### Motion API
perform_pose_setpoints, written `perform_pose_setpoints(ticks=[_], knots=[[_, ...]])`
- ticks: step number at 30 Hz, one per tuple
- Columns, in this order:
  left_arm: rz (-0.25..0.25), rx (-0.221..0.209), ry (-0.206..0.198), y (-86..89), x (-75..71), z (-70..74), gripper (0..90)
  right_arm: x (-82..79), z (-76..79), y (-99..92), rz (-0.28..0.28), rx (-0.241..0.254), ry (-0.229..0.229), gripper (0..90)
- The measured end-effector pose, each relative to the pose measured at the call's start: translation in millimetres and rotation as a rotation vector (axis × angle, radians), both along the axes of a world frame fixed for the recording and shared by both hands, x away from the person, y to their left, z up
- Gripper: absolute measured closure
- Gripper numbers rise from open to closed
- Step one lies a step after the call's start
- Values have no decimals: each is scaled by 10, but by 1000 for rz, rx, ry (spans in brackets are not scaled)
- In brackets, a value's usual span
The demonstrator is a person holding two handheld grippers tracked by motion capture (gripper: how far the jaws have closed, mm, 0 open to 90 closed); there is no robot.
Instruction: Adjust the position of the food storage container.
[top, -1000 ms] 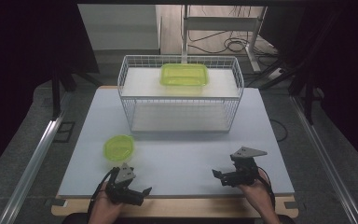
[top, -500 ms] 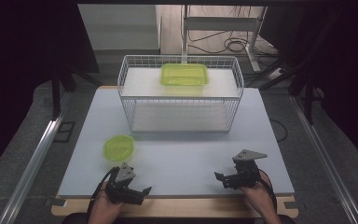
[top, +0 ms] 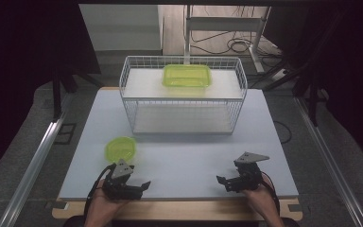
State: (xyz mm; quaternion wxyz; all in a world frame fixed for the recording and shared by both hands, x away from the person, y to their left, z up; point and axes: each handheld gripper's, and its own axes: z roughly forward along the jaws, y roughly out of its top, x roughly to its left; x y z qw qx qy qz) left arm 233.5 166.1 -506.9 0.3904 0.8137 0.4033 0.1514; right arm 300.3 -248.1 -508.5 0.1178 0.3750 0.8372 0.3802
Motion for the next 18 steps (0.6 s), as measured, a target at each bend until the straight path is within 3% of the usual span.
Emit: perform_pose_setpoints(ticks=[5,11,14,18], knots=[[0,-28,-5,90,45,100,464,14,-7,-22,0,17,10,41],[65,-12,-12,361,219,260,803,36,-26,-44,-7,37,27,46],[120,14,-16,545,321,290,887,44,-28,-49,-7,37,28,47],[202,7,-29,790,430,334,898,44,-35,-50,-5,38,29,47]])
